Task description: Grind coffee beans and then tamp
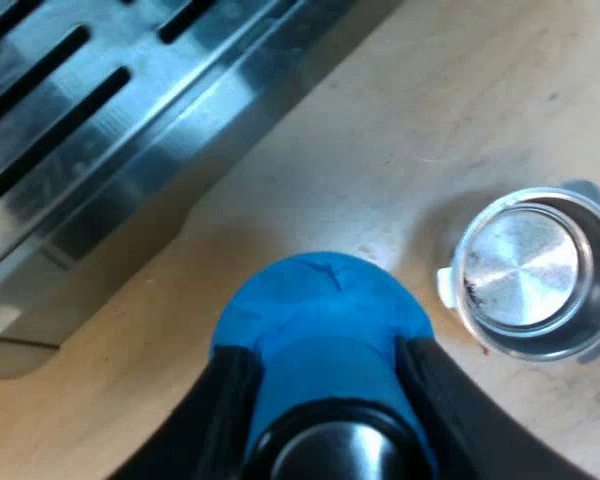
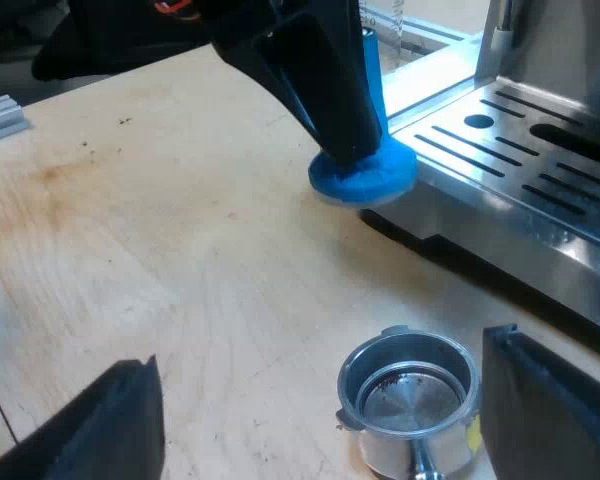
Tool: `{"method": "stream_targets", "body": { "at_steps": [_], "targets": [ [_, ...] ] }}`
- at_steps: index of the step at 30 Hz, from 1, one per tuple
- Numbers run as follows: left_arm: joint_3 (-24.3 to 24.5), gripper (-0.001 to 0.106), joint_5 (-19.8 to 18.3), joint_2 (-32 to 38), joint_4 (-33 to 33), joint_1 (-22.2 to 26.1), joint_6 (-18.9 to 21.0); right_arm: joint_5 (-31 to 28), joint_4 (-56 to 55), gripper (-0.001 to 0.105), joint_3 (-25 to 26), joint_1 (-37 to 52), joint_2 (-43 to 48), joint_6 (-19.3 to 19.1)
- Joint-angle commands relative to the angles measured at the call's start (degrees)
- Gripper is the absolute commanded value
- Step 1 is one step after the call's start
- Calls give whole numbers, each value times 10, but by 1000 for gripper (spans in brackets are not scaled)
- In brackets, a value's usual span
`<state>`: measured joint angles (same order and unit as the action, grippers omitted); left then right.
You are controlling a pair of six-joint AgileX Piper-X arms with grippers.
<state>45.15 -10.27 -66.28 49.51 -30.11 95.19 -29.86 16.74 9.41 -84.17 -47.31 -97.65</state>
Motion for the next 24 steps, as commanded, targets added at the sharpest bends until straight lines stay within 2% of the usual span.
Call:
{"method": "stream_targets", "body": {
  "at_steps": [1, 8, 24],
  "targets": [
    [-13, 0, 6, 5, -8, 32, 0, 4, 6, 67, 3, -1, 5, -8],
    [-64, 0, 6, 5, -29, 82, -12, 3, 6, 67, 3, -1, 5, -8],
    [-141, 0, 9, -22, -144, 83, -12, 2, 6, 67, 3, -1, 5, -3]
  ]
}}
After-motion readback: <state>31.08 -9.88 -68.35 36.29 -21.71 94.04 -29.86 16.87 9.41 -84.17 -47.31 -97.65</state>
